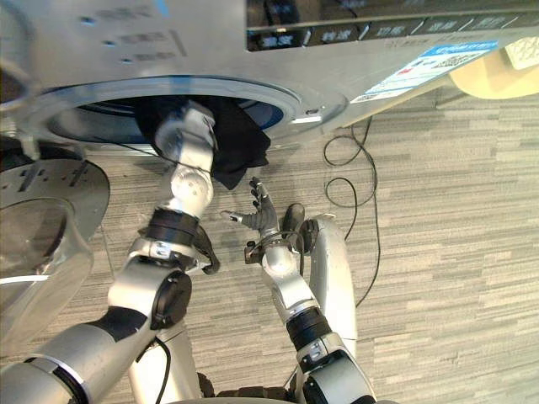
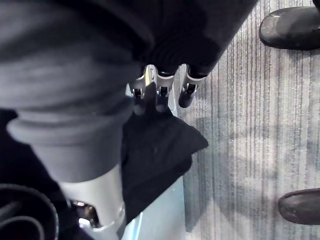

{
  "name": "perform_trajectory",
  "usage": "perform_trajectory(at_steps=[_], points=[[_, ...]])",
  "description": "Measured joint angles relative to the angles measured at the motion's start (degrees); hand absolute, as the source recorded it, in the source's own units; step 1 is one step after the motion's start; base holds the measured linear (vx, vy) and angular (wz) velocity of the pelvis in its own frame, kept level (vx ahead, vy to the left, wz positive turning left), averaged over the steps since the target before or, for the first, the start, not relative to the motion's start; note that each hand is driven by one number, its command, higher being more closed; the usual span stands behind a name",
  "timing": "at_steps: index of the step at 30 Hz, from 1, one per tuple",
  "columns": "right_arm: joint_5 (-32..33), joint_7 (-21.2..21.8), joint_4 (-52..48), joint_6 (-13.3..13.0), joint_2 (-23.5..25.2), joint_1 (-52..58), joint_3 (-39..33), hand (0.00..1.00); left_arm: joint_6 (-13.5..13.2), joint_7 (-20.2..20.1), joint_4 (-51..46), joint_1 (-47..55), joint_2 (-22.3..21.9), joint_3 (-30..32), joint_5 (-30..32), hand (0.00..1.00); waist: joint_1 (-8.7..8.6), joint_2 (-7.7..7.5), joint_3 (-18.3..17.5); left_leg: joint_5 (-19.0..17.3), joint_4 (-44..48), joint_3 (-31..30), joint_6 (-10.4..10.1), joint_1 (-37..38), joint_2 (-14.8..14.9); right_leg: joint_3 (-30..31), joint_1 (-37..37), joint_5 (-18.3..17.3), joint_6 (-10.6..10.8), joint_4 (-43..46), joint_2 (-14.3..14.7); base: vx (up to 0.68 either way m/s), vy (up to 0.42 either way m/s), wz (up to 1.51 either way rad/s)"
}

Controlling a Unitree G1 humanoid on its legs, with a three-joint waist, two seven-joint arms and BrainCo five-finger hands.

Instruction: Pick up the laundry basket with both hands and put the clothes into the washing machine.

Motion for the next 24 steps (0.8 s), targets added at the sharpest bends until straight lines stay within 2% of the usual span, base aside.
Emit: perform_trajectory(at_steps=[4,8,12,13,15,16,19,21,22,24], points=[[3.8,0.1,-6.0,-2.1,-1.6,2.7,-0.8,0.00,-0.8,1.4,0.3,-6.8,4.2,0.1,-2.0,1.00,-0.74,-0.22,-0.1,0.1,0.8,-0.9,0.1,-2.8,1.0,-0.7,-2.4,0.2,-0.3,0.1,1.0,0.03,-0.035,-0.17],[8.3,0.3,-12.7,-5.3,-3.3,7.5,-1.2,0.00,-1.0,2.1,1.2,-15.1,8.9,-1.3,-2.4,1.00,-1.61,-1.46,-0.8,-0.1,0.2,-0.8,-0.4,-3.9,2.5,-1.3,-3.3,0.3,-0.2,-1.3,2.0,-0.01,-0.041,-0.18],[13.6,1.3,-14.2,-6.9,-4.3,11.5,-1.1,0.00,-1.0,2.2,1.7,-25.5,15.5,-8.1,-2.6,1.00,-1.83,-2.47,-1.4,0.4,-1.4,-0.6,-1.3,-4.4,4.0,-3.2,-3.4,1.6,-0.9,-4.0,2.0,-0.02,-0.036,-0.25],[15.3,1.5,-14.2,-7.4,-4.3,11.8,-1.0,0.00,-3.0,1.0,2.1,-30.1,18.0,-11.6,-4.3,1.00,-1.97,-2.94,-1.7,0.7,-2.3,-0.5,-1.8,-4.8,4.7,-4.2,-3.4,2.4,-1.5,-5.5,1.9,-0.03,-0.052,-0.20],[16.2,2.3,-15.6,-7.4,-4.5,12.3,-1.0,0.00,-4.9,1.1,1.6,-30.9,22.0,-14.5,-7.6,1.00,-2.67,-3.82,-2.2,1.1,-3.1,-0.3,-2.2,-5.3,5.0,-4.7,-4.0,3.0,-1.3,-6.7,1.9,-0.03,-0.035,-0.22],[16.7,2.5,-17.6,-7.7,-4.5,13.1,-1.1,0.00,-7.0,1.5,1.3,-32.0,23.8,-15.5,-10.9,1.00,-2.82,-3.88,-2.3,1.5,-3.8,-0.3,-2.1,-6.0,5.5,-5.5,-4.2,3.3,-0.9,-8.0,1.9,-0.04,-0.025,-0.21],[17.2,2.6,-21.0,-7.9,-4.7,14.5,-2.3,0.00,-10.8,2.3,-0.3,-33.3,26.3,-17.7,-14.3,1.00,-2.92,-4.29,-2.5,2.1,-6.4,0.5,-2.0,-7.5,6.1,-7.0,-5.2,3.4,-0.6,-11.5,1.7,-0.06,-0.016,-0.21],[16.5,3.2,-21.3,-7.9,-4.7,15.7,-3.0,0.00,-11.4,2.3,-1.2,-33.5,27.2,-19.0,-14.3,1.00,-3.03,-4.29,-2.5,2.1,-7.2,1.1,-2.0,-8.2,6.9,-8.2,-5.4,3.4,-0.6,-12.3,0.8,-0.05,-0.024,-0.06],[16.1,3.6,-21.4,-7.9,-4.7,16.5,-3.3,0.00,-11.6,2.3,-1.3,-34.3,27.6,-20.6,-14.1,0.00,-2.83,-4.29,-2.5,2.2,-7.5,1.3,-2.2,-8.6,6.9,-8.4,-5.9,3.7,-0.2,-12.8,0.6,-0.04,-0.033,0.03],[16.2,3.6,-21.7,-7.7,-4.7,16.5,-3.5,0.00,-11.0,2.0,-1.1,-34.4,29.6,-23.1,-13.1,0.00,-2.60,-4.29,-2.5,2.7,-8.7,1.4,-2.0,-8.8,7.3,-9.1,-5.8,4.0,0.2,-13.6,0.7,-0.04,-0.033,-0.07]])
